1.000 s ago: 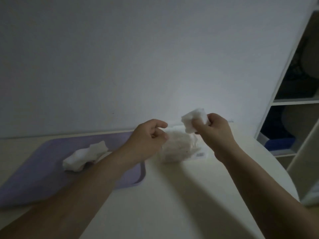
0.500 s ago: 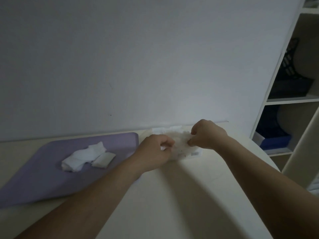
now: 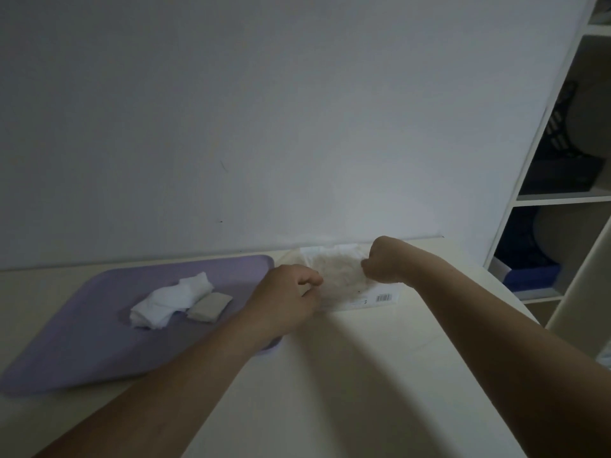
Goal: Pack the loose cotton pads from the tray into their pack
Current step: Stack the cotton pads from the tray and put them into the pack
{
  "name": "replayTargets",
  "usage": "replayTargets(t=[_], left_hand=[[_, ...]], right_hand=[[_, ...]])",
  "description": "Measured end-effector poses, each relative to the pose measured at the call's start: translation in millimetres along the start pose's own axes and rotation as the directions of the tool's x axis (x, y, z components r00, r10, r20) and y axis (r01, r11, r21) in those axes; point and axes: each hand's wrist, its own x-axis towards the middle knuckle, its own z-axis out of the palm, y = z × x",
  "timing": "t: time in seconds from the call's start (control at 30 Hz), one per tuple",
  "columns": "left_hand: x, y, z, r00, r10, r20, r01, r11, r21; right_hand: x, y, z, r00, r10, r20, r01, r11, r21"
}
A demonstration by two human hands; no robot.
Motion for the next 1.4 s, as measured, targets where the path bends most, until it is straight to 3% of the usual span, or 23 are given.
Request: replayTargets(t=[0.27, 0.33, 0.4, 0.47, 0.53, 0.6, 0.67, 0.77, 0.9, 1.13, 1.2, 1.3, 1.4], left_hand=[[-12.7, 0.3, 3.6, 0.988, 0.055, 0.141, -0.066, 0.995, 0.071], [-18.8, -0.6, -4.8, 0.967, 0.066, 0.245, -0.09, 0.992, 0.089], [-23.7, -7.0, -20.0, 0.951, 0.071, 0.3, -0.113, 0.986, 0.122], [-30.2, -17.9, -38.6, 0.967, 0.063, 0.246, -0.105, 0.981, 0.164], [-35.2, -39.4, -60.3, 0.99, 0.077, 0.114, -0.104, 0.962, 0.254], [-41.8, -64.1, -81.3, 0.998, 0.057, -0.027, -0.042, 0.918, 0.395], [-49.5, -81.4, -100.0, 0.99, -0.003, -0.14, 0.078, 0.843, 0.532], [-57.3, -102.9, -113.0, 0.971, -0.062, -0.229, 0.19, 0.784, 0.591], [-53.7, -122.1, -115.5, 0.969, -0.096, -0.227, 0.221, 0.745, 0.629], [-28.3, -136.5, -101.1, 0.984, -0.094, -0.15, 0.152, 0.883, 0.444], [-26.2, -140.9, -94.5, 0.989, -0.119, -0.085, 0.139, 0.943, 0.301], [-26.6, -141.3, -94.6, 0.993, -0.112, -0.048, 0.109, 0.993, -0.048], [-26.8, -139.4, -95.8, 0.991, -0.096, -0.091, 0.079, 0.981, -0.179]], right_hand=[[-13.7, -6.0, 23.4, 0.999, 0.033, -0.036, -0.034, 0.999, -0.016], [-19.1, -10.2, 18.1, 0.999, 0.036, -0.02, -0.037, 0.995, -0.092], [-29.1, -22.4, 8.7, 0.993, -0.016, -0.114, -0.013, 0.968, -0.251], [-38.4, -38.7, 3.2, 0.948, -0.167, -0.27, 0.073, 0.942, -0.326], [-42.7, -62.3, 9.8, 0.87, -0.36, -0.338, 0.287, 0.926, -0.246], [-48.2, -90.0, 27.1, 0.81, -0.503, -0.303, 0.508, 0.859, -0.066], [-52.8, -116.7, 54.5, 0.774, -0.584, -0.243, 0.613, 0.788, 0.06], [-51.9, -147.4, 98.8, 0.784, -0.606, -0.132, 0.619, 0.779, 0.1], [-27.7, -156.5, 133.2, 0.816, -0.575, -0.058, 0.578, 0.811, 0.09], [3.8, -155.3, 150.3, 0.853, -0.509, -0.116, 0.521, 0.839, 0.155], [7.1, -153.5, 151.9, 0.868, -0.488, -0.094, 0.496, 0.842, 0.214], [5.9, -151.6, 147.5, 0.884, -0.464, -0.051, 0.45, 0.817, 0.362], [9.9, -148.1, 147.8, 0.877, -0.477, -0.054, 0.416, 0.7, 0.58]])
